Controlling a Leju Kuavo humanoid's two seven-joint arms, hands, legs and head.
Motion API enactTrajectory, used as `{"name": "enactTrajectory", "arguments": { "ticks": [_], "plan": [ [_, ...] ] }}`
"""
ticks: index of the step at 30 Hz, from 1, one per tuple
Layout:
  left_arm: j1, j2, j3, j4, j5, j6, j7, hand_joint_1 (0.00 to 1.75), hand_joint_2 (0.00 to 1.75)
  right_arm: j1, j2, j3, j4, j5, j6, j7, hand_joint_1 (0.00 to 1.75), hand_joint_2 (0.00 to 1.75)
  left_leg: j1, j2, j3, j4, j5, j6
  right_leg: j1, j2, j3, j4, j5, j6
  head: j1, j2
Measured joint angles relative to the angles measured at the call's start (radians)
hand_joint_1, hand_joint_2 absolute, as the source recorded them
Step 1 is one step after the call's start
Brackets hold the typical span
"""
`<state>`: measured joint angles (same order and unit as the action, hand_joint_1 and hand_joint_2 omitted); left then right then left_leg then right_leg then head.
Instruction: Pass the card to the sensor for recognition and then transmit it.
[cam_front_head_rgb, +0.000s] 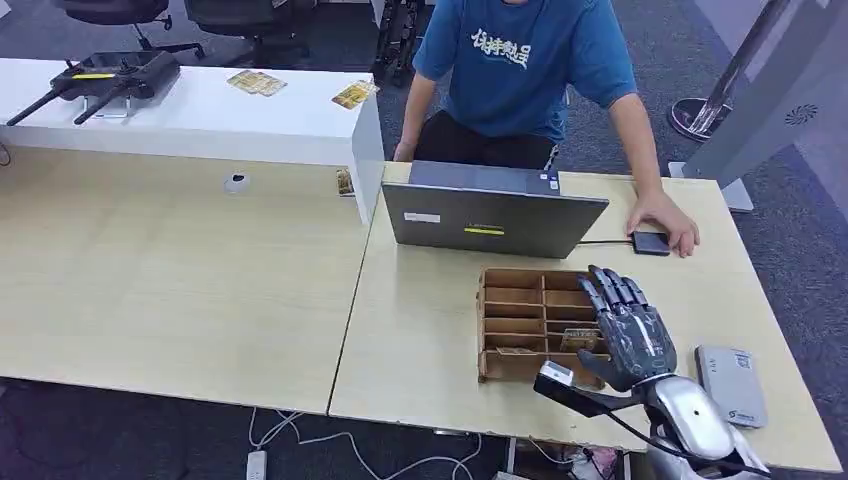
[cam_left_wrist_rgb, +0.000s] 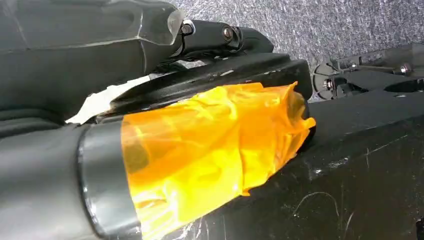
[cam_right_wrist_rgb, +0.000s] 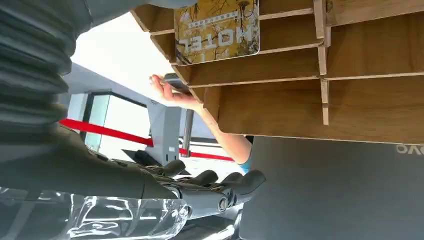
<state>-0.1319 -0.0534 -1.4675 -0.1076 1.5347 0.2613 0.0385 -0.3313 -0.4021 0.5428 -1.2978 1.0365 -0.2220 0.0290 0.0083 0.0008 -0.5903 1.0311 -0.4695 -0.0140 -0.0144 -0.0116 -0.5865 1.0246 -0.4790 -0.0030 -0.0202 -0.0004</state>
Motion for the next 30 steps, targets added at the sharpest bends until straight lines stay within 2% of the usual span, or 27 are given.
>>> {"name": "enactTrajectory", "arguments": {
  "ticks": [4, 9, 19, 30],
  "plan": [
    [0.000, 0.000, 0.000, 0.000, 0.004, 0.000, 0.000, 0.00, 0.00, 0.001, -0.003, 0.003, -0.002, -0.010, 0.005, 0.007, 0.00, 1.75, 0.000, 0.000, 0.000, 0.000, 0.000, 0.000, 0.000, 0.000, 0.000, 0.000, 0.000, 0.000, 0.000, 0.000],
    [0.002, 0.000, 0.000, 0.000, 0.017, 0.001, -0.008, 0.00, 0.00, 0.027, -0.059, 0.005, -0.059, -0.036, 0.029, 0.014, 0.00, 1.75, 0.000, 0.000, 0.000, 0.000, 0.000, 0.000, 0.000, 0.000, 0.000, 0.000, 0.000, 0.000, 0.000, 0.000],
    [0.003, 0.000, 0.000, 0.000, 0.026, 0.001, -0.013, 0.00, 0.00, 0.104, -0.152, 0.005, -0.221, -0.022, 0.023, 0.018, 0.00, 1.75, -0.001, 0.000, 0.000, 0.000, 0.000, 0.000, -0.001, 0.000, 0.000, 0.000, 0.000, 0.000, 0.000, 0.000],
    [0.004, 0.000, 0.000, 0.000, 0.027, 0.001, -0.018, 0.00, 0.00, 0.148, -0.204, 0.002, -0.322, -0.010, 0.010, 0.021, 0.00, 1.75, -0.001, 0.000, 0.000, 0.000, 0.000, 0.000, -0.001, 0.000, 0.000, 0.000, 0.000, 0.000, 0.000, 0.000]
  ]
}}
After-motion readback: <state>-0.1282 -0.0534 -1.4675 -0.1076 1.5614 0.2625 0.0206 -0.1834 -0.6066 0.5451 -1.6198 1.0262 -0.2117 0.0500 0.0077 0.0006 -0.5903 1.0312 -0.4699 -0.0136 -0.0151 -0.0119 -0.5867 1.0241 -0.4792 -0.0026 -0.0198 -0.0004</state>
